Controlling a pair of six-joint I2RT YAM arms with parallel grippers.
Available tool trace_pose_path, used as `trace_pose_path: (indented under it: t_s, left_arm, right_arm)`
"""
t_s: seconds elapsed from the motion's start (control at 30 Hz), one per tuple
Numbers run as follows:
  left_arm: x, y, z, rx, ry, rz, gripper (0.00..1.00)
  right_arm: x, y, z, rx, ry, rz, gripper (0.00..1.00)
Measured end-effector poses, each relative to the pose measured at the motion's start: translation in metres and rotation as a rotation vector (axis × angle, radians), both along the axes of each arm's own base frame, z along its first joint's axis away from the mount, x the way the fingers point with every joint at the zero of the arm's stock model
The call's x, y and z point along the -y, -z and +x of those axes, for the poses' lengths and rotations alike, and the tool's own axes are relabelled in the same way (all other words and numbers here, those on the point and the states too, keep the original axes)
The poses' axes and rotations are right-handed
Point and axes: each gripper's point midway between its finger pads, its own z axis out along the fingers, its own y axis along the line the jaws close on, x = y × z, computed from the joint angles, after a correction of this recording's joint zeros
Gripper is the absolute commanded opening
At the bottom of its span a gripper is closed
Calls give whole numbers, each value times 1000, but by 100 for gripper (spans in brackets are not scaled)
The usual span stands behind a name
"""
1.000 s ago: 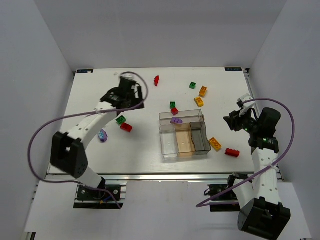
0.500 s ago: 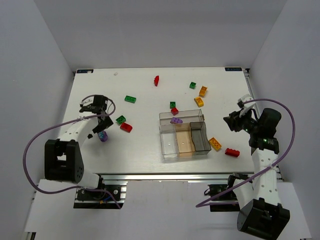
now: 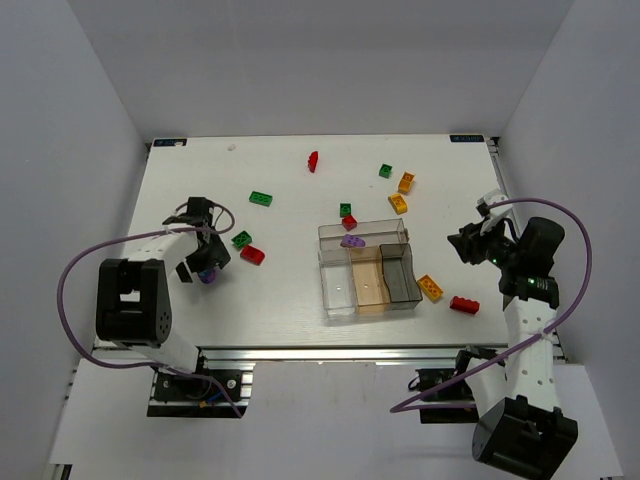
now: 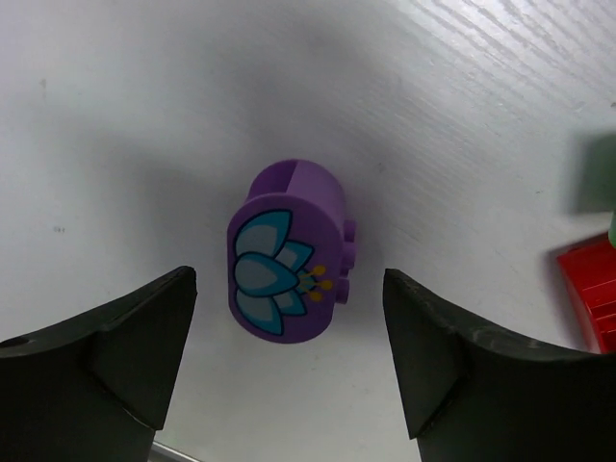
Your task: Sort the legos into containers by color
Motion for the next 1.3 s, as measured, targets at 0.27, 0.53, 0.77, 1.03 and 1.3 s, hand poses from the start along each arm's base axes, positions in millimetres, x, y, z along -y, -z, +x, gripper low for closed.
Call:
trace_pose_path:
  t_s: [0.27, 0.53, 0.77, 1.03, 1.3]
  left_arm:
    - [4, 14, 7, -19, 41, -18, 56]
    - [14, 9, 10, -5, 91, -70, 0]
    - [127, -88, 50, 426, 672, -498, 0]
    - [232, -145, 69, 605, 1325, -600, 0]
    - [299, -143, 101, 649, 1692, -496, 7]
  right_arm:
    - [3, -2, -1, 9, 8, 0, 42]
    - [3, -4, -2, 18, 1, 4, 41]
    - [2, -5, -3, 23, -14, 8, 40]
    - [4, -5, -3, 23, -8, 8, 40]
    - [8, -2, -1, 12, 7, 9, 40]
